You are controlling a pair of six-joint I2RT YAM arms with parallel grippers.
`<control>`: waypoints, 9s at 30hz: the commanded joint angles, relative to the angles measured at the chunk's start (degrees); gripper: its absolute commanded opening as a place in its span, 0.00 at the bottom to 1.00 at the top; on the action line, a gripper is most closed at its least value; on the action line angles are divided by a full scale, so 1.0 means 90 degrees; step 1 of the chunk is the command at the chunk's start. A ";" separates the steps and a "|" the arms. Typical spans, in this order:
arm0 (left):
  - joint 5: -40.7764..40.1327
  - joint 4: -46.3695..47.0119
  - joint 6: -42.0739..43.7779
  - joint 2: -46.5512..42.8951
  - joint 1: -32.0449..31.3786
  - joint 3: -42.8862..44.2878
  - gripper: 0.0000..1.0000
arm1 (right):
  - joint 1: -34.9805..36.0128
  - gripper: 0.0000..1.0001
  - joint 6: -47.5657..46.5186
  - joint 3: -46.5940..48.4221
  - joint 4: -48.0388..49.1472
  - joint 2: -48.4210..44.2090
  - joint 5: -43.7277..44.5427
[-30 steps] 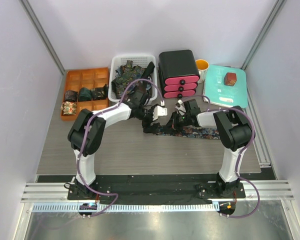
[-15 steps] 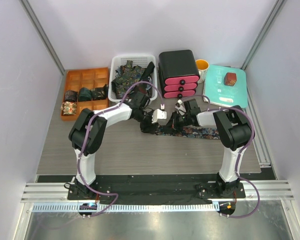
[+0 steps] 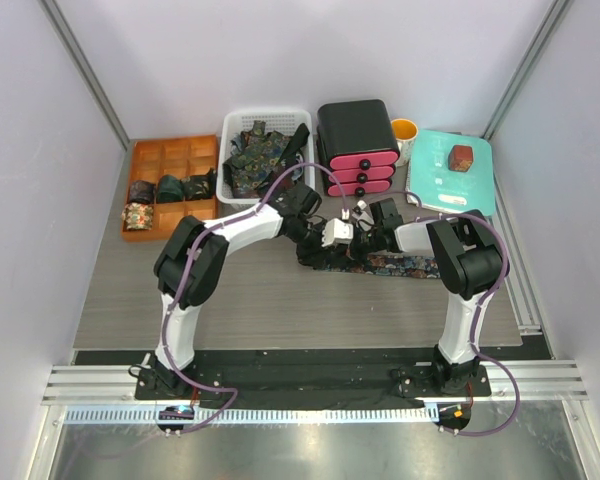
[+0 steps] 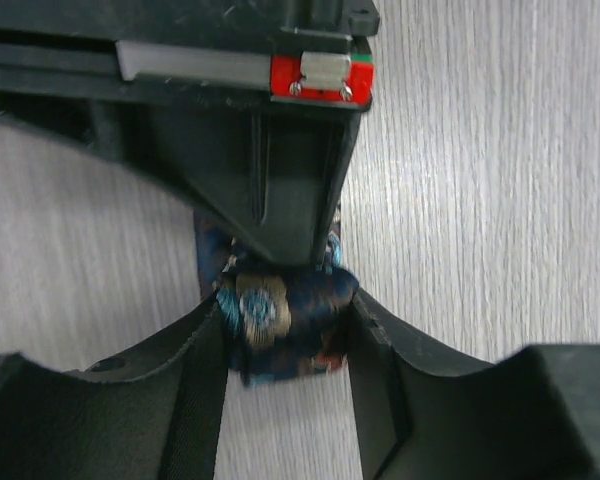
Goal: Roll the ties
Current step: Roll the tie at the center of the board.
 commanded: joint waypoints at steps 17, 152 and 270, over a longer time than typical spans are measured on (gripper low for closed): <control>-0.0830 -0.1308 0.0184 0.0951 -0.0368 0.0605 0.24 | -0.0290 0.33 -0.0286 0.0029 -0.0894 -0.0885 -0.0209; -0.0293 0.0685 0.0251 0.0160 0.0110 0.0096 0.98 | -0.0486 0.01 -0.1233 0.0741 -0.1108 0.0697 0.0406; 0.0304 0.2217 -0.0071 -0.1452 0.0638 -0.1895 1.00 | -0.0262 0.01 -0.2014 0.0399 -0.1128 0.0345 0.0983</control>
